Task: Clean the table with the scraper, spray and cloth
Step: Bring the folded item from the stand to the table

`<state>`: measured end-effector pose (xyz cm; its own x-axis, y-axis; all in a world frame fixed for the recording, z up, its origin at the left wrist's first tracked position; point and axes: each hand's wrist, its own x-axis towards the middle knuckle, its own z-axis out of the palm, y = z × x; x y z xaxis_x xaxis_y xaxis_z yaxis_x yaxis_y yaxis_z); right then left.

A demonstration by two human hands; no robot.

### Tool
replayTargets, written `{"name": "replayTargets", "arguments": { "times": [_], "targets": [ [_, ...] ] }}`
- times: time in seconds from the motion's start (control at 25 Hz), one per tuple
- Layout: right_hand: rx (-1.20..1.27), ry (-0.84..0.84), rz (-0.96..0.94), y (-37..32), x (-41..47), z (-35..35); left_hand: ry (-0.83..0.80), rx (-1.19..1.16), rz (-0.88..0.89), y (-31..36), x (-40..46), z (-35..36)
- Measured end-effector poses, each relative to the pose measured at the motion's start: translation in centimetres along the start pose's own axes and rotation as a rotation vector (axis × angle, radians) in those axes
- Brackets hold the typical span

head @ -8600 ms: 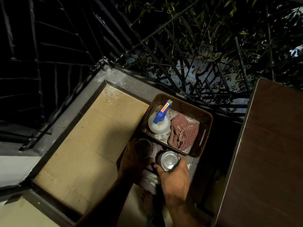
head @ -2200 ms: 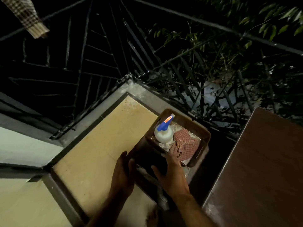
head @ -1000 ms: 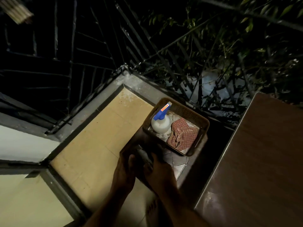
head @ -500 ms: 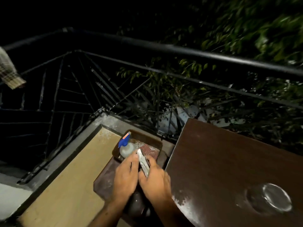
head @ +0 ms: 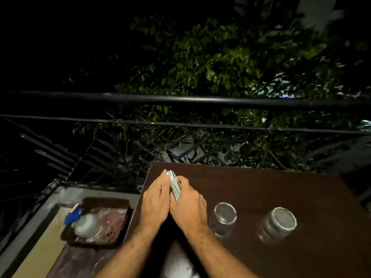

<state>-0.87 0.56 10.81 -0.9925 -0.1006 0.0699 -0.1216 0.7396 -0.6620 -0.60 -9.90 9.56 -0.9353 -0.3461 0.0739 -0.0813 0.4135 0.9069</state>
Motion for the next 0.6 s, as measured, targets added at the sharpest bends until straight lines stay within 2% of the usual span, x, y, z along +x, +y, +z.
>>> {"name": "replayTargets", "arguments": {
  "times": [0.28,0.6],
  "targets": [
    [-0.018,0.164,0.098,6.7,0.0,-8.3,-0.151,-0.027,0.087,6.9,-1.4,8.9],
    [-0.048,0.299,0.238,13.8,-1.3,-11.7,-0.342,0.018,0.115,8.4,-3.2,16.7]
  ]
}}
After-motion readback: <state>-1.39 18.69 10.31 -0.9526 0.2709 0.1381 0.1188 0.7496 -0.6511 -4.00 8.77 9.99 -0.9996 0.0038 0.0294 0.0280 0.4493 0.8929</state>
